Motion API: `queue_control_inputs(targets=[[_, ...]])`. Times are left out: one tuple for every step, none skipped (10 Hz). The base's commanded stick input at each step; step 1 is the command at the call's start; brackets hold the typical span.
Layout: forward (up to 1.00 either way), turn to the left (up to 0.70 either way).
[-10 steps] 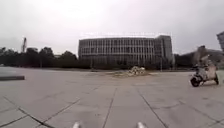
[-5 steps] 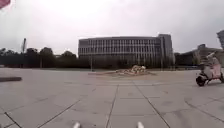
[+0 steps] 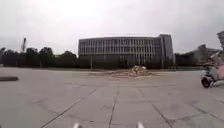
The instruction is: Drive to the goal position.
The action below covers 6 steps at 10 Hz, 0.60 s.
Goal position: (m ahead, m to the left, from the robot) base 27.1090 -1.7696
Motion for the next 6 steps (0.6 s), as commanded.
queue_control_inputs(targets=[[0.50,0.00],[0.50,0.00],[0.50,0.00],[0.50,0.04],[0.50,0.14],[0.50,0.25]])
